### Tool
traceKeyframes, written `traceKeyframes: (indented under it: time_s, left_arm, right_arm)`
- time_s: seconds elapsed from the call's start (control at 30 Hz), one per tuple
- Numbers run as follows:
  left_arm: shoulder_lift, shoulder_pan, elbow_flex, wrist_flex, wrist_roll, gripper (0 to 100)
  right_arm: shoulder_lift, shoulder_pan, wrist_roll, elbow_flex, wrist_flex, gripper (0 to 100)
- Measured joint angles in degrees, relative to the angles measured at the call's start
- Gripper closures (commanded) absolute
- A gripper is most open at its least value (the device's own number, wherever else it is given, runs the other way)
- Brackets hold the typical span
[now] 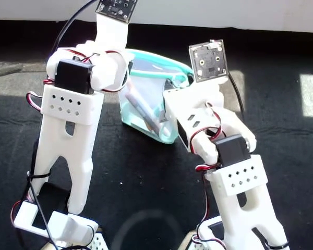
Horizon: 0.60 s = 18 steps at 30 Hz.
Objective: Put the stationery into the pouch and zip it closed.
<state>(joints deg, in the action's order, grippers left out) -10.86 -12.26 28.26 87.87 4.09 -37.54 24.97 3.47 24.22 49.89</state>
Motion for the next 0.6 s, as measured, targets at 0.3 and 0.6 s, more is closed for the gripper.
traceKeyframes:
  time_s: [0.3, 0.6]
  left_arm:
    - [0.0, 0.0, 0.0, 0.0, 0.0, 99]
    - [0.0, 0.0, 0.0, 0.0, 0.0, 99]
  right_arm:
    - [-1.6, 0.0, 0.1, 1.2, 6.8, 80.5]
    - [0.5, 0.0, 0.1, 1.2, 6.9, 91.3]
